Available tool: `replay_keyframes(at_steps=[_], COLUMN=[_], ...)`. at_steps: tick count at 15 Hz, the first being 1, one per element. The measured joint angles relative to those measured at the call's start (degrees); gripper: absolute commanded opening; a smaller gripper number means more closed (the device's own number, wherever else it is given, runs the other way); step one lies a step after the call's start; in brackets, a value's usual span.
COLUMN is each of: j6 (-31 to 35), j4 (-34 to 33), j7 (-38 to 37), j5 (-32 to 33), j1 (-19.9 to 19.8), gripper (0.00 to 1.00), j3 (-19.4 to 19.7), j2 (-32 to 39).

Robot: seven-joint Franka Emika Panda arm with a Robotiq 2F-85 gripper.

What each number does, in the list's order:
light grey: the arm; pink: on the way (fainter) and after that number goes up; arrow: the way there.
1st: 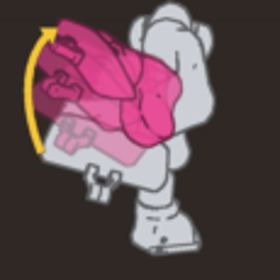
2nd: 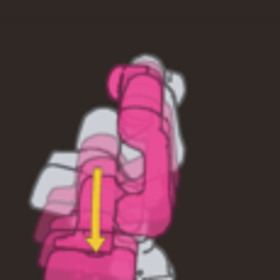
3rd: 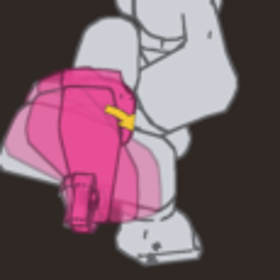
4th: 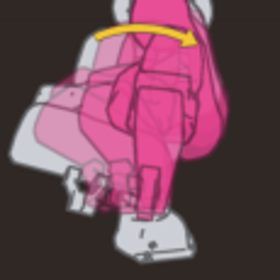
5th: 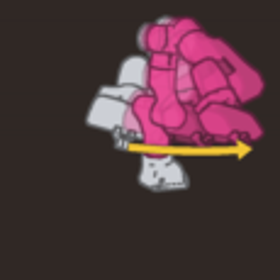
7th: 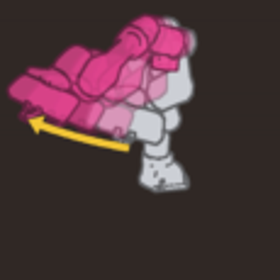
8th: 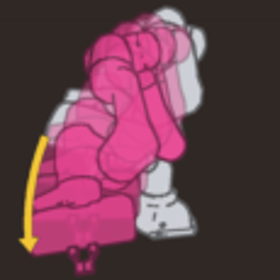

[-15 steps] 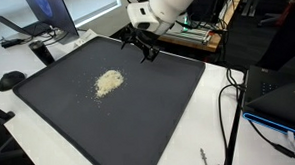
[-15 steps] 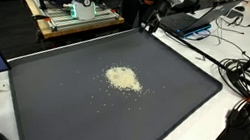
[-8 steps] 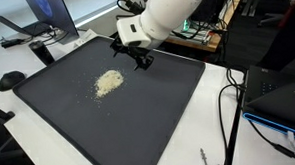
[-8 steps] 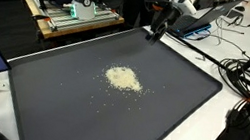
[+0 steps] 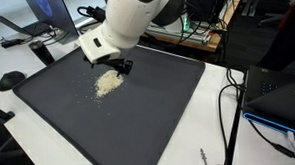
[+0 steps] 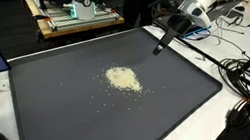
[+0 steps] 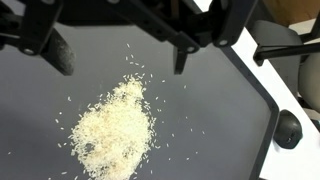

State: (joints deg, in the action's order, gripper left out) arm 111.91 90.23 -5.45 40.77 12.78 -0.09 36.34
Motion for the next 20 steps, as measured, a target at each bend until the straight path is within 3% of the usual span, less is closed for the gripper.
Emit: replay_keyframes(at_steps=[11,20], j6=[-9.37,-15.06], j4=[-17.21,-28.96], j7=[26.12,39.94], j5=[-13.19,-25.88], j1=[-5.65,-14.87], gripper=[1.00,1.00], j3=[-0.59,-2.28], j2=[10.10,17.02])
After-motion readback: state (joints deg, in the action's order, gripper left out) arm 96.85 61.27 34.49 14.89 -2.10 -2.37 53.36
